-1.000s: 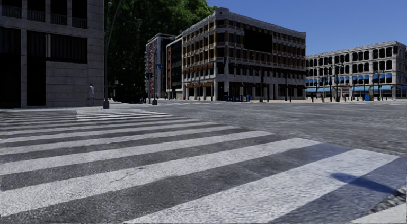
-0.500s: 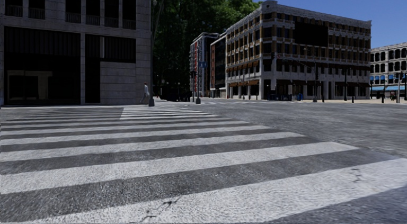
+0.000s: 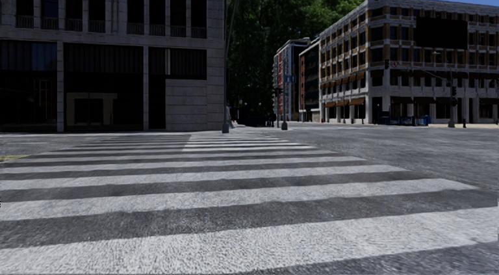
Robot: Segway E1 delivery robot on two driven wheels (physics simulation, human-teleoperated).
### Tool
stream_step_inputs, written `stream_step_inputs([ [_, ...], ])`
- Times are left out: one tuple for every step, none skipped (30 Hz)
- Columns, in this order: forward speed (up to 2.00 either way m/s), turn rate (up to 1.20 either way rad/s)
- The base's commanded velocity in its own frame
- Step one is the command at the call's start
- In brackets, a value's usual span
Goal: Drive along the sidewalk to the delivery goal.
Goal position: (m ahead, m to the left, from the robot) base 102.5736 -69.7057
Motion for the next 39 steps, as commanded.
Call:
stream_step_inputs([
  [1.64,0.51],
  [1.64,0.51],
  [1.64,0.51],
  [1.64,0.51],
  [1.64,0.51],
  [1.64,0.51],
  [1.64,0.50],
  [1.64,0.50],
  [1.64,0.50],
  [1.64,0.50],
  [2.00,0.50],
  [2.00,0.49],
  [2.00,0.49],
  [2.00,0.44],
  [2.00,0.44],
  [2.00,0.26],
  [2.00,0.04],
  [2.00,0.00],
  [2.00,0.00],
  [2.00,0.00],
  [2.00,0.00],
  [2.00,0.00],
  [2.00,0.00],
  [2.00,0.00],
  [2.00,0.00],
  [2.00,0.00],
  [2.00,0.00],
  [2.00,0.00],
  [2.00,0.00],
  [2.00,0.00],
  [2.00,0.00],
  [2.00,0.00],
  [2.00,0.00],
  [2.00,0.00],
  [2.00,0.00],
  [2.00,0.00],
  [2.00,0.00],
  [2.00,0.00],
  [2.00,0.00],
])
